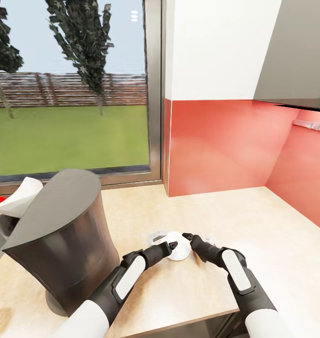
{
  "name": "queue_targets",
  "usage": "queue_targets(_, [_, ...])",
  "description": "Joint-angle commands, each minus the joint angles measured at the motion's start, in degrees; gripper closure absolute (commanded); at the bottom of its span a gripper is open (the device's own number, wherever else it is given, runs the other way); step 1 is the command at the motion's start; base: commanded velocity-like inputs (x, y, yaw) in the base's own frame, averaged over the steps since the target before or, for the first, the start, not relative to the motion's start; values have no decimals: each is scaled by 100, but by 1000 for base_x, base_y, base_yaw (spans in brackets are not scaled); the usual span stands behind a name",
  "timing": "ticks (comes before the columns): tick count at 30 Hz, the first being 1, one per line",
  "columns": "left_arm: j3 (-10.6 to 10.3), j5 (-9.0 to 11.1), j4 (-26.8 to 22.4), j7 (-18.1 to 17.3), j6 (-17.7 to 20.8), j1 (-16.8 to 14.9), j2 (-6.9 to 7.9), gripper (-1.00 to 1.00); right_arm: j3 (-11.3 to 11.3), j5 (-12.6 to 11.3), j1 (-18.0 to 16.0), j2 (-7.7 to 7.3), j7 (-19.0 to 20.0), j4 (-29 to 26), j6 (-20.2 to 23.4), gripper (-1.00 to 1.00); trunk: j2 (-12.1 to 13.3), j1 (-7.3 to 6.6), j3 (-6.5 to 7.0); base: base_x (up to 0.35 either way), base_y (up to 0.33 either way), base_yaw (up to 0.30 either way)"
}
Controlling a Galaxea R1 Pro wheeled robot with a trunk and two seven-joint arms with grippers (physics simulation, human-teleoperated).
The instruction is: Set up a coffee station on the kitchen countertop: keep the coffee maker on the countertop, move the bottle of coffee from the kitchen shelf to the counter next to the coffee maker, place a paper coffee filter on top of the coffee maker, put the saucer next to the coffee maker with the coffee cup on the saucer, and place the electric kettle next to the coffee maker.
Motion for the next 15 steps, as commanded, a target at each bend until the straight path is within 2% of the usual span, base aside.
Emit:
queue_targets(1, [-14,108,366,65,38,-2,0,-100,-14,-40,-3,6,-66,-5,43,-100,-9,5,-15,0,0,0])
queue_targets(10, [-18,113,361,42,41,-2,0,-100,-14,-40,-3,78,-60,-1,46,-100,-9,5,-15,0,0,0])
queue_targets(15, [-22,113,358,-162,47,-2,0,-100,-13,-40,-3,86,-57,-1,46,-100,-9,5,-15,0,0,0])
